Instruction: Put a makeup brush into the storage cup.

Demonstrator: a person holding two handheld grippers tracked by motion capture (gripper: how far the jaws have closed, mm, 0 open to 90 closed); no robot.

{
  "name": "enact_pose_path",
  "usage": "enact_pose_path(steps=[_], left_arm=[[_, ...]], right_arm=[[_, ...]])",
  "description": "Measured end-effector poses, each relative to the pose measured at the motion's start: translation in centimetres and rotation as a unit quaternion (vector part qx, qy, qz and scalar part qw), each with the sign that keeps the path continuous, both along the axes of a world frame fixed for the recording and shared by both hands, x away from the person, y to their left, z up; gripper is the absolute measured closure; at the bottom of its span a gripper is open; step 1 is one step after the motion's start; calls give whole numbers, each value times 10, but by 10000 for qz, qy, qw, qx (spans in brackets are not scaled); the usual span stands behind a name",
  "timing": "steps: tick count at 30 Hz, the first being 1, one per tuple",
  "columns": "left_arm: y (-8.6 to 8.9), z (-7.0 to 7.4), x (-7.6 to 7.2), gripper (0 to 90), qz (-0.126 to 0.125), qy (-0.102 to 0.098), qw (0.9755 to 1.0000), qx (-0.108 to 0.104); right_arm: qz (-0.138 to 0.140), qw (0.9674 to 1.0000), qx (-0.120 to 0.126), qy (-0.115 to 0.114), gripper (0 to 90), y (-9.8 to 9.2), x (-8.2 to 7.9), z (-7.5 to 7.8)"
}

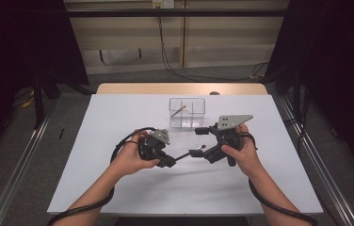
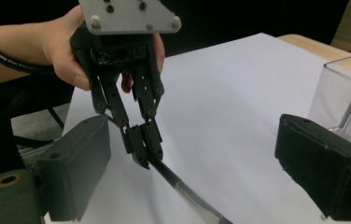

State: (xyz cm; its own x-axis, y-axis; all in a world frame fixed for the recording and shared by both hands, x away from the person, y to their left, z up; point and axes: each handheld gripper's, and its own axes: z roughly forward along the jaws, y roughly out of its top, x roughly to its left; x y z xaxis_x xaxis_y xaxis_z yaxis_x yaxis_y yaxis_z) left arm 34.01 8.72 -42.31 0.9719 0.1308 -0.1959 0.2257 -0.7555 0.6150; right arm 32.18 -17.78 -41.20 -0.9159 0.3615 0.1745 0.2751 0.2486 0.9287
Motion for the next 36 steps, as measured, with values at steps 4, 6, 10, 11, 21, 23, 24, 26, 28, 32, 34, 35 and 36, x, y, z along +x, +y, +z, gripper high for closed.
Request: enact_pose_path(steps=[4,6,10,11,21,23,24,26,28,32,34,35,36], left_arm=[[1,-1,0,843,41,11,10000,-86],[3,-1,0,843,88,8,9999,-145],[5,-3,0,844,167,19,9995,-270],[5,-3,0,844,184,32,9994,-301],[8,-2,-1,843,341,-25,9971,-675],[8,-2,-1,843,371,-10,9963,-775],[8,-2,0,843,382,-45,9960,-812],[8,-3,0,843,444,21,9949,-902],[8,-4,0,843,491,12,9941,-968],[8,-6,-1,843,591,3,9915,-1157],[8,-7,-1,843,615,-2,9907,-1217],[8,-7,-1,843,644,9,9898,-1267],[8,-8,-1,843,658,2,9893,-1301]], right_arm=[[-30,9999,130,-3,97,0,-1,-2],[-27,9999,135,-5,96,0,-2,-3],[-38,9998,175,-2,93,0,-3,-6],[-33,9998,194,3,93,0,-3,-6],[-93,9996,260,8,90,0,-3,-5],[-93,9996,281,15,90,0,-3,-5],[-103,9995,304,32,90,0,-3,-5],[-127,9994,313,46,88,0,-2,-6],[-153,9993,323,81,86,0,-2,-6],[-174,9992,349,73,83,0,-1,-7],[-185,9992,359,77,83,0,-1,-7],[-185,9992,356,73,81,0,-1,-7],[-195,9992,355,75,76,0,-1,-7]])
